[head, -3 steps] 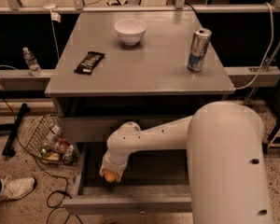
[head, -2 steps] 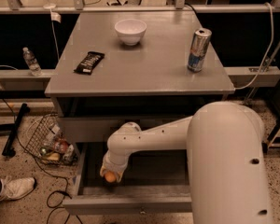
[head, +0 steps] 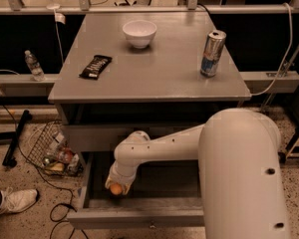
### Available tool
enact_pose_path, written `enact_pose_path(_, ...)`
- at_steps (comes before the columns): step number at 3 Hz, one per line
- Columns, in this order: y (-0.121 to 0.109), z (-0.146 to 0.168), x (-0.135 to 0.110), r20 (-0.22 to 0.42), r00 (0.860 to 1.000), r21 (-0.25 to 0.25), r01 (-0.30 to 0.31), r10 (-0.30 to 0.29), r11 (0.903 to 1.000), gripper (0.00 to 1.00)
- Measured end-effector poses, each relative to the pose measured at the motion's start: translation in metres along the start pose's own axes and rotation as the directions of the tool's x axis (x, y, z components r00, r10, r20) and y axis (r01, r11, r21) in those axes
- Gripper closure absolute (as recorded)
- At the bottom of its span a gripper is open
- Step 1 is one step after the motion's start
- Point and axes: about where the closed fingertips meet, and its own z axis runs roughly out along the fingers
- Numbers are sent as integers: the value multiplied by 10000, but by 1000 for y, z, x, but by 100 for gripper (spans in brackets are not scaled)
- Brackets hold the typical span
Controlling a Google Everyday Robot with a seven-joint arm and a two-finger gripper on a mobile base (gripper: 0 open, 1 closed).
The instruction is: Place orange into middle drawer
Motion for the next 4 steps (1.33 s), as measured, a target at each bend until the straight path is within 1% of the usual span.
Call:
enact_pose_path(1, 1, 1, -1, 29, 10000, -16, 2, -2, 10000, 13)
enact_pose_path(2, 2, 2, -2, 24, 10000, -74, 3, -3, 10000, 0)
enact_pose_path(3, 3, 0, 0, -43, 10000, -161, 4, -5, 9999, 0)
enact_pose_path(4, 8, -40, 11, -750, 9969, -608, 194, -240, 9980, 0)
